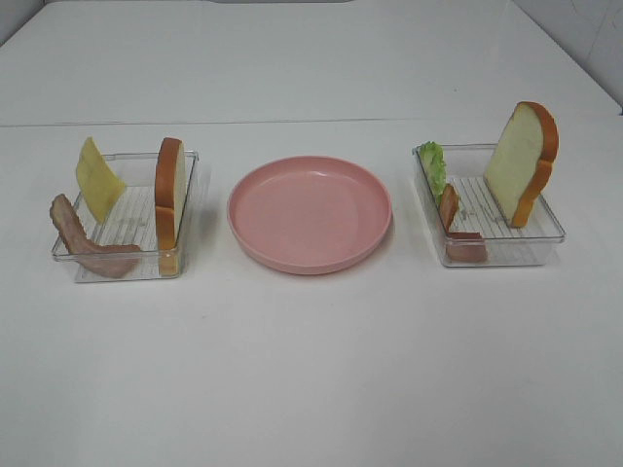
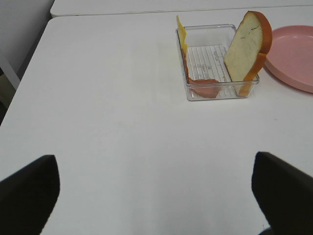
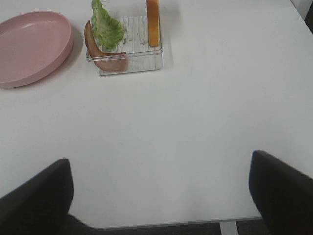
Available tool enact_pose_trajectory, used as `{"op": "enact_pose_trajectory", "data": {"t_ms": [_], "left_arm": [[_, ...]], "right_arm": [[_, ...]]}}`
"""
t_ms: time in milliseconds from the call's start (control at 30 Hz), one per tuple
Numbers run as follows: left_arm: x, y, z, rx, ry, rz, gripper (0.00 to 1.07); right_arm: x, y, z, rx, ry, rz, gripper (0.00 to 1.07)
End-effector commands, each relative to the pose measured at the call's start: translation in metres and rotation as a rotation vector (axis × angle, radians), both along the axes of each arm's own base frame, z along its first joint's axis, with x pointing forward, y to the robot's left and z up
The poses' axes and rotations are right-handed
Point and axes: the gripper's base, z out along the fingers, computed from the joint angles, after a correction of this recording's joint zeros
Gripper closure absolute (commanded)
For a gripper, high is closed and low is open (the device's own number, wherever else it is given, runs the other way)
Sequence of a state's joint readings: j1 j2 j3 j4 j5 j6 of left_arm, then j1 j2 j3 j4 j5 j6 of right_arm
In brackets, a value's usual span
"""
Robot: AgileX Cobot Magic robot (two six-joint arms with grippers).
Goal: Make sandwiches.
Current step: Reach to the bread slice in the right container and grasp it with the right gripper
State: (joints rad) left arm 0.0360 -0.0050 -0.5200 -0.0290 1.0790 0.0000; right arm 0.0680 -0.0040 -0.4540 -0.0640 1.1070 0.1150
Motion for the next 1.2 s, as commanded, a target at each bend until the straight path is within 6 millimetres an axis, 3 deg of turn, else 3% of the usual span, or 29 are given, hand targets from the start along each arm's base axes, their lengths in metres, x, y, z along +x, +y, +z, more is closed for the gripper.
{"op": "enact_pose_trajectory", "data": {"t_ms": [33,767,933,1000,1033,1067,1100,1133,1167,1200], "left_arm": [[-0.002,0.000,0.000,-0.003,-0.018,-0.001,0.04],[-0.003,0.000,0.000,-0.002,-0.023,-0.002,0.04],[-0.003,0.000,0.000,-0.002,-0.023,-0.002,0.04],[-0.003,0.000,0.000,-0.002,-0.023,-0.002,0.04],[-0.003,0.000,0.000,-0.002,-0.023,-0.002,0.04],[-0.003,0.000,0.000,-0.002,-0.023,-0.002,0.04],[-0.003,0.000,0.000,-0.002,-0.023,-0.002,0.04],[-0.003,0.000,0.000,-0.002,-0.023,-0.002,0.04],[-0.003,0.000,0.000,-0.002,-0.023,-0.002,0.04],[-0.003,0.000,0.000,-0.002,-0.023,-0.002,0.04]], "right_arm": [[-0.004,0.000,0.000,0.008,-0.035,0.004,0.15],[-0.003,0.000,0.001,-0.003,-0.040,0.007,0.15],[0.012,0.001,0.016,-0.015,0.006,0.011,0.15],[0.049,0.003,0.047,-0.022,0.110,0.013,0.15],[0.049,0.003,0.047,-0.022,0.110,0.013,0.15],[0.063,0.005,0.056,-0.022,0.147,0.015,0.15],[0.094,0.008,0.072,-0.015,0.225,0.016,0.15],[0.094,0.008,0.072,-0.015,0.225,0.016,0.15],[0.107,0.009,0.078,-0.010,0.250,0.015,0.15],[0.141,0.012,0.090,-0.002,0.309,0.018,0.15]]}}
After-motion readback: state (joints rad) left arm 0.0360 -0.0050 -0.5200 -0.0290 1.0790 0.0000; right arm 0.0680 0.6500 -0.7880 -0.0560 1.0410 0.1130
